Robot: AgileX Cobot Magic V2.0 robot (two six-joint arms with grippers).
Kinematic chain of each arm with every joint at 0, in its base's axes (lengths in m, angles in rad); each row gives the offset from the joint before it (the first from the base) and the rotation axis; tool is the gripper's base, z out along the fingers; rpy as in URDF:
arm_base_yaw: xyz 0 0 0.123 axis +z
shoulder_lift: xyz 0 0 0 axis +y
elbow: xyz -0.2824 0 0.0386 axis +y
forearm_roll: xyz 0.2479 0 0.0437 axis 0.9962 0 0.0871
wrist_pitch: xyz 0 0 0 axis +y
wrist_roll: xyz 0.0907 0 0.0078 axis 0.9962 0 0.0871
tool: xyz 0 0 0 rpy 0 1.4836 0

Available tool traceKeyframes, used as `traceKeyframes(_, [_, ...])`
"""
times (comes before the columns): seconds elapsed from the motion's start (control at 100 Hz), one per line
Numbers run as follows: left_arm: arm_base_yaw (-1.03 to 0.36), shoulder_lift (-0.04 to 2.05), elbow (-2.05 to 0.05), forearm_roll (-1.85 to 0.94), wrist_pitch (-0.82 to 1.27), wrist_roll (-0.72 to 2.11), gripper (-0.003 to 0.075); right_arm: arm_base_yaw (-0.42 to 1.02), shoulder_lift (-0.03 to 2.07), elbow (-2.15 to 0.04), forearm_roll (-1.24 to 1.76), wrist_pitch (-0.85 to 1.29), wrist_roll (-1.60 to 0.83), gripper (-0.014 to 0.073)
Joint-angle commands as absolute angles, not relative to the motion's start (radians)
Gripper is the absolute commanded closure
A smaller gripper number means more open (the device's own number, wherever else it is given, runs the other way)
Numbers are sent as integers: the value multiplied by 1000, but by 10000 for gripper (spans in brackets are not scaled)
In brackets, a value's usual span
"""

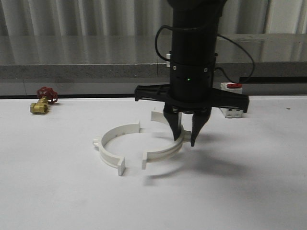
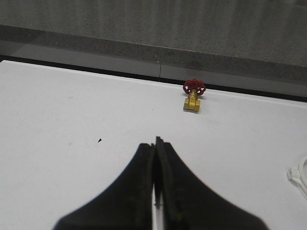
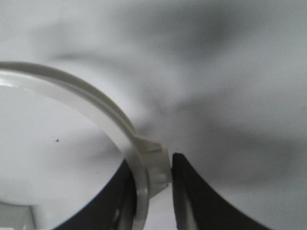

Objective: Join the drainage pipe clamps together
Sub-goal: 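Lower the second clamp half against the first with the right gripper, then open the right gripper and lift it off the joined ring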

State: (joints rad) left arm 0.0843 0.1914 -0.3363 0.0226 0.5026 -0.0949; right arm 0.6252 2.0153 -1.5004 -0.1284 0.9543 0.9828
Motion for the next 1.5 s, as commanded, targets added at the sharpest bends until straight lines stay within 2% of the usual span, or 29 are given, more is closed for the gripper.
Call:
traceKeyframes(0.0, [85,202,-365,20,426,-97,741,637,1989,-1556,-150,951,1007,617])
traceKeyframes(0.3, [85,202,-365,20,426,-97,741,648,2073,-1636,-101,947,1011,617])
traceKeyframes(0.7, [85,202,-365,20,426,-97,741,649,2089,-1638,-85,908,1063,605])
traceKeyframes(0.79, [85,202,-365,20,426,-97,741,649,2089,-1638,-85,902,1063,512])
traceKeyframes(0.96, [85,202,-365,20,426,-97,741,649,2089,-1638,-85,878,1063,205])
traceKeyframes(1.03, [85,202,-365,20,426,-97,741,649,2089,-1638,-85,866,1063,161])
traceKeyframes(1.17, [85,202,-365,20,426,-97,741,649,2070,-1638,-94,877,1012,177])
traceKeyframes(1.37, [85,202,-365,20,426,-97,741,646,2004,-1636,-95,925,624,183])
traceKeyframes(1.42, [85,202,-365,20,426,-97,741,642,1988,-1635,-97,945,503,208])
traceKeyframes(1.49, [85,202,-365,20,426,-97,741,638,1967,-1633,-98,987,341,288])
